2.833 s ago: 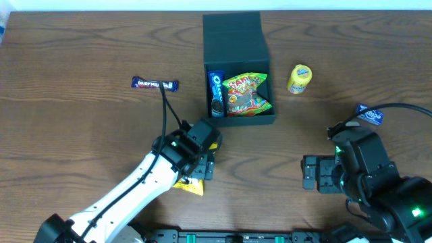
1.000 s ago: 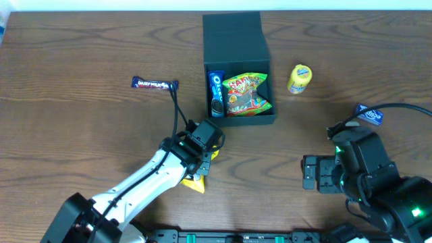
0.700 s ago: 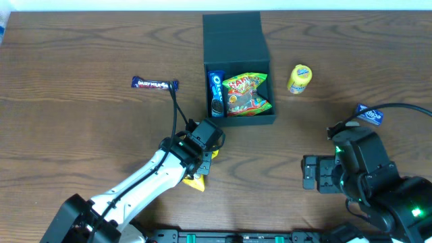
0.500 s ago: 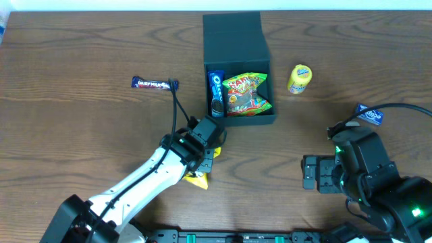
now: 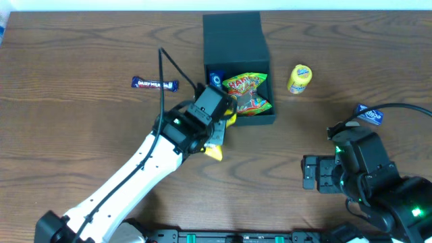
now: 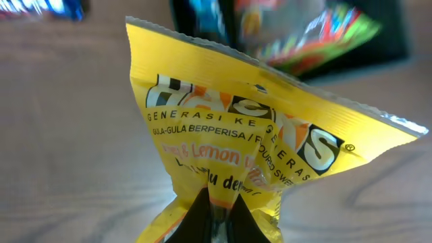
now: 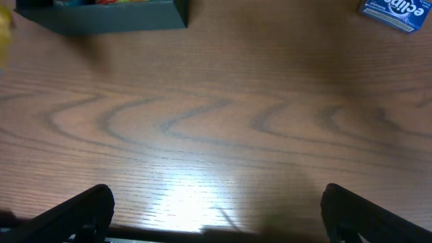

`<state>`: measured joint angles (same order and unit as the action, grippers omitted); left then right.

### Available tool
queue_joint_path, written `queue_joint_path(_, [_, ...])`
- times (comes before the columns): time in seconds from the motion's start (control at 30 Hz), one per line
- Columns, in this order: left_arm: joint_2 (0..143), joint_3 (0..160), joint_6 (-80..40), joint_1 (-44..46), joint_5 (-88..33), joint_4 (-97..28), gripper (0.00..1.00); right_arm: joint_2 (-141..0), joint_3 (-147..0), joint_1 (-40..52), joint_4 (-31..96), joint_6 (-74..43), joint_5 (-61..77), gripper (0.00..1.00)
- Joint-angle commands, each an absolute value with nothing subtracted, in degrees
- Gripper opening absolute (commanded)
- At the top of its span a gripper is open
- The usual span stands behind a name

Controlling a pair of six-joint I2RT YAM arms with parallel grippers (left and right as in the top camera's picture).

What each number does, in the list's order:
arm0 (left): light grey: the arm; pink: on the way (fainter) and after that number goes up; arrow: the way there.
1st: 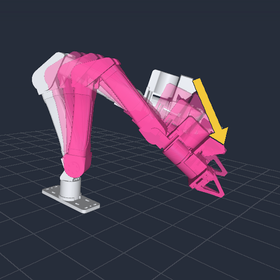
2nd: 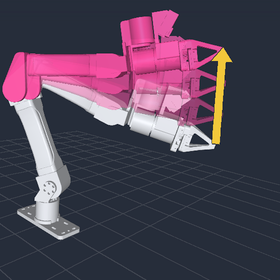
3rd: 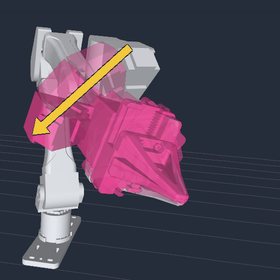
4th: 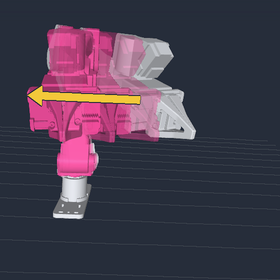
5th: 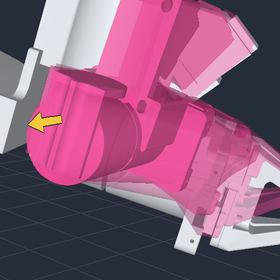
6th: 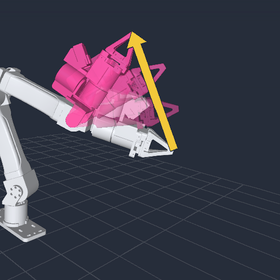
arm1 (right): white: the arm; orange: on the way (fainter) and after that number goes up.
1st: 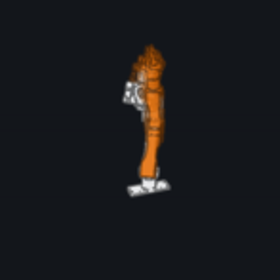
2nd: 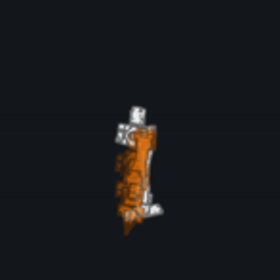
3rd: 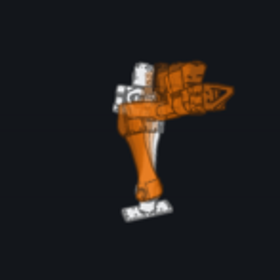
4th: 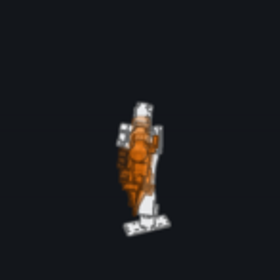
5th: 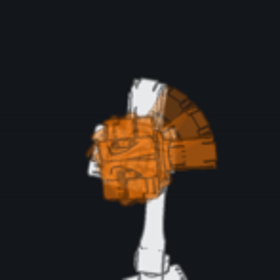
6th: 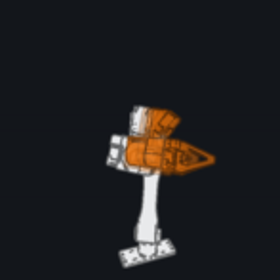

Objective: Pack container
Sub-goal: 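Lift the Hacks bag with the left gripper into the black box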

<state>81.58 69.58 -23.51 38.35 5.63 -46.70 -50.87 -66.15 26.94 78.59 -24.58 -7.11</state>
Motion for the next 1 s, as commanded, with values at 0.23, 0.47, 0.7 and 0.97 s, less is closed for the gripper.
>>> queue_joint_path(0.23, [82.98,76.36,-22.31,34.65,10.41,-39.51,0.06,-50.61,-66.19,27.4,78.7,-25.23,-7.25,0.99])
queue_joint_path(0.47, [95.29,85.14,-23.0,33.34,7.62,-38.72,0.06,-50.61,-66.19,27.4,78.7,-25.23,-7.25,0.99])
queue_joint_path(0.7, [104.81,87.92,-29.85,33.32,7.44,-34.61,0.06,-50.61,-66.19,27.4,78.72,-25.23,-7.25,0.99])
queue_joint_path(0.97, [108.4,87.92,-31.99,33.3,8.58,-32.42,0.06,-50.61,-66.19,27.4,78.7,-25.26,-7.25,0.99])
